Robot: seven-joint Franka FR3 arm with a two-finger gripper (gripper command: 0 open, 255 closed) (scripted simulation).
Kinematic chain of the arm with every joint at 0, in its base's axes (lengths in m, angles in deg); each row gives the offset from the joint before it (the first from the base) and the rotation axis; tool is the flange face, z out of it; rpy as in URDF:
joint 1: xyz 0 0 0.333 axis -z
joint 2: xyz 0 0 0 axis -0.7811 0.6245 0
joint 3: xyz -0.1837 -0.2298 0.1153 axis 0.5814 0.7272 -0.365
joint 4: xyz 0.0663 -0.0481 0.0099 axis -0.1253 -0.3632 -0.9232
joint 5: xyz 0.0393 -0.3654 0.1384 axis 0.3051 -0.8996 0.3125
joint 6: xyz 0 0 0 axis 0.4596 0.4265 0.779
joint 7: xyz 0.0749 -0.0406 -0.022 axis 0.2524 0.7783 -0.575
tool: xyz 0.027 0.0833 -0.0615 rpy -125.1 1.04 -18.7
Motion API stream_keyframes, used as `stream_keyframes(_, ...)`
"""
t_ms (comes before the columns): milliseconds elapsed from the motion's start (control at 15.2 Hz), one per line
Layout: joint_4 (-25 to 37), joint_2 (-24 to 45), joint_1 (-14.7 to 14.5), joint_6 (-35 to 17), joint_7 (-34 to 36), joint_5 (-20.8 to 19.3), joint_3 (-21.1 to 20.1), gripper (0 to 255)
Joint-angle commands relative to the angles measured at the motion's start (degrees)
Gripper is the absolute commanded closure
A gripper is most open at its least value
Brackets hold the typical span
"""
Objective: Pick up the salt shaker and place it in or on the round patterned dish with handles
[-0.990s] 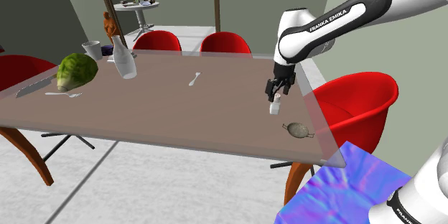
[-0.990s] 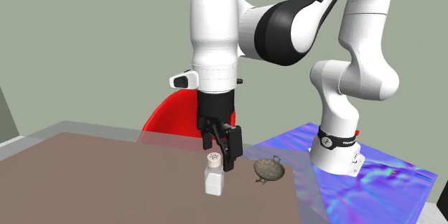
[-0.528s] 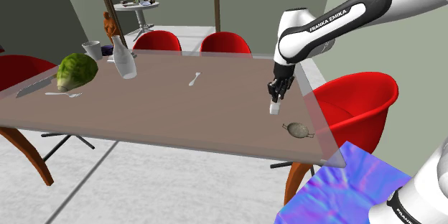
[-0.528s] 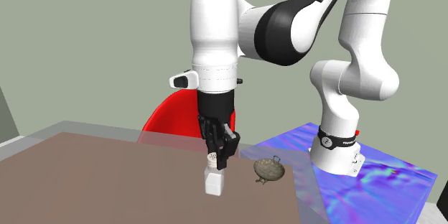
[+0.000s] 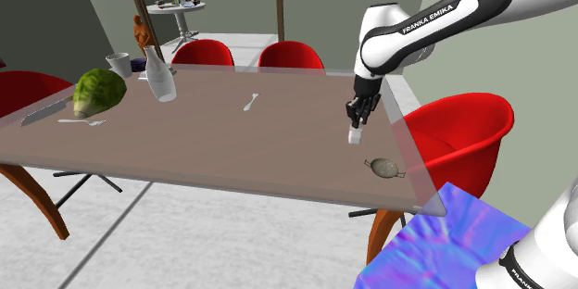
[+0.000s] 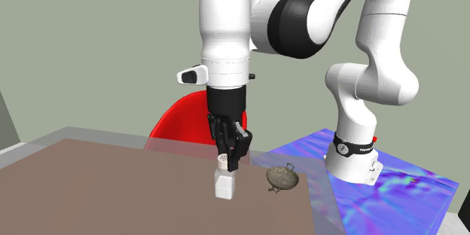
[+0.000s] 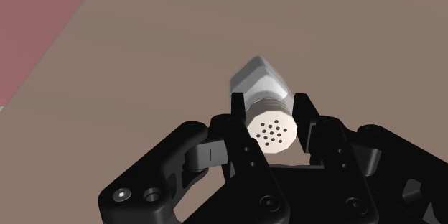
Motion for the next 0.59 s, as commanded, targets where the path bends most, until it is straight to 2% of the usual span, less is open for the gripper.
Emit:
stream_keyframes(0,0.8,-0.7,0.0,1.5,0.1,-0.1,0.0,255)
stream_keyframes(528,4.5,-3.3,0.0,7.8,0.3,-0.2,0.0,255)
